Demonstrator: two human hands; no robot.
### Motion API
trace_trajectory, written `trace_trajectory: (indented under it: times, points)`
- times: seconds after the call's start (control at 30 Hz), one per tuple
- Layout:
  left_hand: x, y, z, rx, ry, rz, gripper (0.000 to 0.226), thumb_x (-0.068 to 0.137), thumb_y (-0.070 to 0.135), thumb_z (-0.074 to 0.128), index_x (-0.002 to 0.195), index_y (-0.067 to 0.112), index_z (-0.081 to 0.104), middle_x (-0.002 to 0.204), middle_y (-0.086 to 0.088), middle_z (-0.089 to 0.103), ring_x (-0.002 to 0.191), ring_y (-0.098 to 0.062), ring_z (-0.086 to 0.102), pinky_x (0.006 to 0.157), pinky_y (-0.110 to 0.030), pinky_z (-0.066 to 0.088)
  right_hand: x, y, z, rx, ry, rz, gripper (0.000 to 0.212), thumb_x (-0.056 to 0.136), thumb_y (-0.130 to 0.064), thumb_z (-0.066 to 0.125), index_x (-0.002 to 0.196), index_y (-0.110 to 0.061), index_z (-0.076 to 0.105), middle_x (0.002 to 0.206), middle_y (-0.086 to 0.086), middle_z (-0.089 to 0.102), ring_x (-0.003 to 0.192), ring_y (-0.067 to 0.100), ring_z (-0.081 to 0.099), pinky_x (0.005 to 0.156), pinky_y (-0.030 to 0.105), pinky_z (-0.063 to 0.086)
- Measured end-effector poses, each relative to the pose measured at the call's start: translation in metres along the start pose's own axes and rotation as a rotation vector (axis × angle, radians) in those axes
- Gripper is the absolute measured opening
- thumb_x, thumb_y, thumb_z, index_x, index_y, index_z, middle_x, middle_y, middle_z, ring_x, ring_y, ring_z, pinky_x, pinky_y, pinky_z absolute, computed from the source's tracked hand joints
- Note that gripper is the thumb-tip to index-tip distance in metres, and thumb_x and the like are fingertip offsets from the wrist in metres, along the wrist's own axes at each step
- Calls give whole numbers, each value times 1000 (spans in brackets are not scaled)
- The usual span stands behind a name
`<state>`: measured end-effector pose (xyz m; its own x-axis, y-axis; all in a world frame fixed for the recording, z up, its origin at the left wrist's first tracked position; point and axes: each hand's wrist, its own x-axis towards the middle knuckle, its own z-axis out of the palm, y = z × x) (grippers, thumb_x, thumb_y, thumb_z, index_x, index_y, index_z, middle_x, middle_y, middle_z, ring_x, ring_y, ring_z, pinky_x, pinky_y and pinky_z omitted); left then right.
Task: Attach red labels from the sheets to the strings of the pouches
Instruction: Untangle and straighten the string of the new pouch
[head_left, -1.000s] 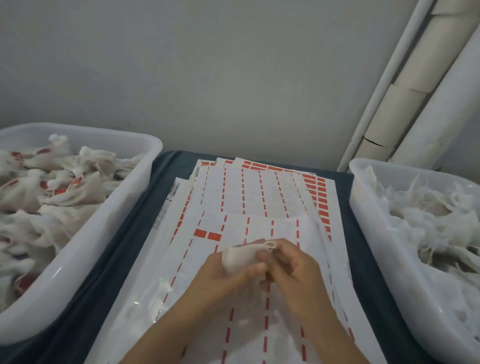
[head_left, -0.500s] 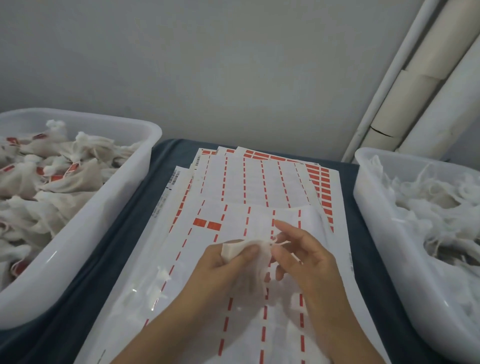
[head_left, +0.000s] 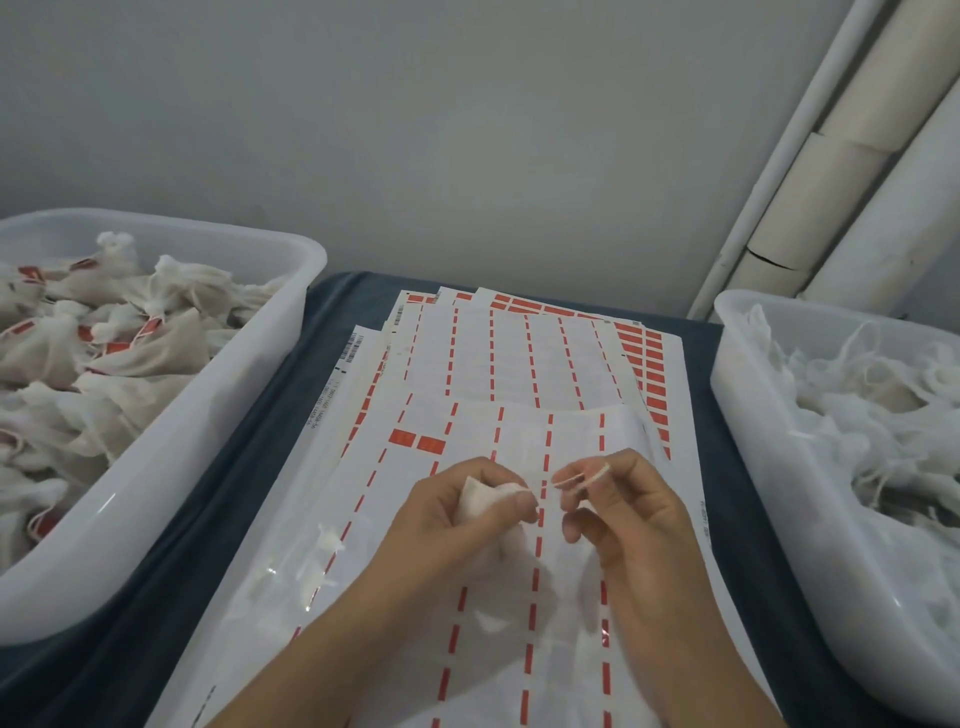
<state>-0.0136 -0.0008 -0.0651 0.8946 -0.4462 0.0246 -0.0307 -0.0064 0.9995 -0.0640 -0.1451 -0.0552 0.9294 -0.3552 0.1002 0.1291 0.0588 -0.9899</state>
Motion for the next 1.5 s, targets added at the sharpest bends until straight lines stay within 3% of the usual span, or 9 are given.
trace_trajectory:
  times: [0.27, 0.4, 0.53, 0.63, 0.77, 0.9, 1.07, 1.23, 1.5]
  points:
    - [-1, 5, 3, -47, -80, -12, 27, 75, 53, 58, 79, 28, 69, 88, 10, 68, 83, 2, 61, 63, -5, 45, 1, -5, -8, 299, 27, 7, 12, 74, -28, 58, 66, -22, 64, 68, 3, 61, 59, 11, 58, 63, 19, 54]
    - [-3, -1, 3, 244, 159, 142, 32, 70, 64, 54, 96, 46, 59, 102, 37, 54, 95, 15, 50, 69, -5, 43, 2, -5, -10, 339, 7, 70, 15, 72, -30, 59, 67, -22, 71, 75, 4, 70, 68, 16, 68, 63, 21, 55]
    - [-7, 5, 0, -72, -40, 1, 55, 80, 66, 46, 61, 22, 71, 56, 3, 63, 49, -6, 53, 50, -12, 41, -2, -7, -6, 302, -83, 19, 16, 72, -33, 63, 63, -22, 70, 78, 6, 73, 73, 20, 71, 64, 22, 55]
    - [-1, 7, -3, -197, -318, -312, 67, 85, 61, 25, 82, 18, 76, 63, -3, 66, 45, -10, 49, 44, -18, 37, -6, -10, -3, 242, -273, -30, 21, 70, -41, 74, 69, -20, 71, 84, 8, 74, 76, 21, 71, 67, 22, 56]
    - [7, 6, -12, -597, -210, -376, 46, 87, 44, 42, 88, 13, 76, 99, -3, 71, 53, -9, 57, 38, -17, 38, -8, -8, 3, 97, -457, -6, 9, 80, -13, 66, 84, -6, 71, 91, 11, 74, 85, 26, 71, 72, 25, 56]
    - [7, 8, -24, -825, -117, -382, 29, 82, 29, 53, 74, 9, 72, 59, -1, 51, 41, -7, 35, 32, -16, 32, -10, -4, 7, 56, -453, -1, 12, 78, -13, 65, 83, -5, 71, 91, 8, 74, 84, 22, 71, 73, 22, 55]
    - [2, 17, -20, -235, -272, -375, 41, 94, 32, 42, 55, 18, 47, 53, 3, 34, 44, -9, 27, 40, -15, 28, -4, 3, 4, -183, -59, -148, 11, 75, -32, 62, 83, -29, 70, 91, -18, 71, 91, -3, 63, 75, 5, 46]
    - [-1, 20, -10, 105, -397, -380, 43, 83, 45, 46, 47, 24, 39, 49, 6, 30, 43, -9, 23, 43, -17, 22, -11, 21, 13, -431, -260, -255, 10, 93, -34, 45, 91, -36, 54, 114, -28, 62, 122, -6, 46, 99, 4, 31]
    - [-1, 6, -11, 223, -333, -74, 8, 89, 25, 60, 92, 19, 65, 62, 15, 55, 52, 2, 47, 52, -14, 40, -7, 17, 12, -383, -34, -146, 15, 81, -39, 44, 85, -25, 51, 81, -14, 65, 82, 0, 62, 69, 8, 48]
